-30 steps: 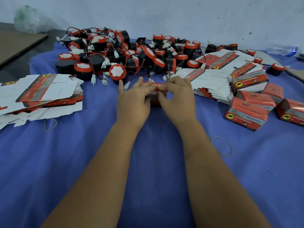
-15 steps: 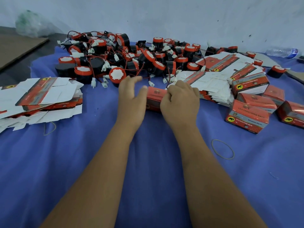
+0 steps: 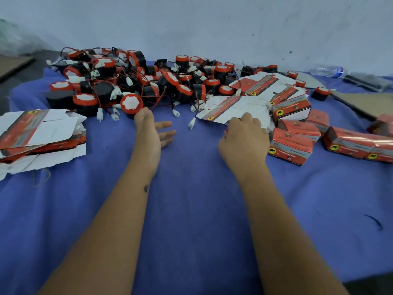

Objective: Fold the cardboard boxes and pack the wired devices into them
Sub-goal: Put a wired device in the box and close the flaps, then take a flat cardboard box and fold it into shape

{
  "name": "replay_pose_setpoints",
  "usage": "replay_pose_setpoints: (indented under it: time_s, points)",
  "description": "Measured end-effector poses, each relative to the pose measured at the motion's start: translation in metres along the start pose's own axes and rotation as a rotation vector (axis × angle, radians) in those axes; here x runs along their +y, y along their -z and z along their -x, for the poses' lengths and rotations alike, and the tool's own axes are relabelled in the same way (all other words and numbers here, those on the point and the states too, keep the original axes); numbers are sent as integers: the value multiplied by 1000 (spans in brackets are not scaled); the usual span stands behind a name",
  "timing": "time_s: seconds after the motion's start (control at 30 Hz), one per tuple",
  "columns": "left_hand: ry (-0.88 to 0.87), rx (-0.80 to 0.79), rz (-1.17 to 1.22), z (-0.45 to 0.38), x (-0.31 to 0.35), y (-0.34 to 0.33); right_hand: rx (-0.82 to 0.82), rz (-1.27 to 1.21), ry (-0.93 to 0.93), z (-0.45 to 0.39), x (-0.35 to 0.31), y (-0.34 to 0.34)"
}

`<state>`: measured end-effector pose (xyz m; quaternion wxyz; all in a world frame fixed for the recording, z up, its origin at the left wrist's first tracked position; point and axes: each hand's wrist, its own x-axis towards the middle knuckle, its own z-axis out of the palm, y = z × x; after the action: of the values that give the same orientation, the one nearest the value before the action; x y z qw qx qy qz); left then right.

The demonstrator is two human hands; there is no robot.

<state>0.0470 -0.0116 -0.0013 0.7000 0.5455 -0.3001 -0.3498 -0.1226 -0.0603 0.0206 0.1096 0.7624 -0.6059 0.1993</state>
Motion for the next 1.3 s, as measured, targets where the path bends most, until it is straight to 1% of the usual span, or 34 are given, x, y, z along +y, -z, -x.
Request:
replay_pose_setpoints:
  time_s: [0.13, 0.2, 0.27, 0.33, 0.4, 0.47, 0.53, 0.6, 0.67, 0.8, 0.9, 0.93, 0.97, 1.0, 1.07, 1.1, 1.17, 1.23, 1.3]
  points:
    - [-7, -44, -55, 0, -2, -2, -10, 90, -124, -1, 45, 5]
    - [-2, -48, -53, -1, -3, -2, -11, 105, -178, -4, 53, 7]
    - [5, -45, -58, -3, -3, -2, 23, 103, -222, -9, 52, 9]
    - [13, -42, -60, -4, -4, -2, 85, 82, -165, -15, 44, 7]
    - [20, -43, -54, -5, -5, -4, 80, 40, -38, -24, 30, 2]
    - [25, -50, -57, -5, -4, -4, -10, -24, 41, -33, 16, -7]
    - [31, -53, -74, -5, -3, -4, -129, -66, 47, -37, 3, -18]
    - [19, -54, -97, -3, -5, -4, -157, -47, 50, -35, -7, -31]
    - [-19, -54, -133, -2, -7, -4, -68, -5, 89, -29, -16, -39]
    - [-23, -35, -140, -3, -6, -5, 199, -17, 245, -22, -31, -33]
    - [27, -35, -107, -1, -3, -5, 470, -236, 407, -11, -46, -24]
    - [59, -49, -47, -1, -1, -4, 508, -333, 471, -6, -53, -22]
    - [82, -60, 17, 0, 1, -3, 473, -447, 525, 0, -60, -20]
    - [85, -55, 59, -1, 2, -1, 386, -567, 545, 4, -67, -18]
    - [37, 24, 66, -5, 2, 4, 127, -763, 525, 11, -77, -18]
    - [18, 86, 54, -7, 1, 7, 47, -798, 518, 13, -78, -21]
    - [1, 191, 36, -13, 0, 11, -8, -732, 462, 10, -73, -30]
    - [-17, 269, 33, -17, -1, 14, -66, -642, 319, 3, -66, -35]
    - [-31, 316, 67, -19, -2, 16, -127, -666, 248, -2, -59, -38]
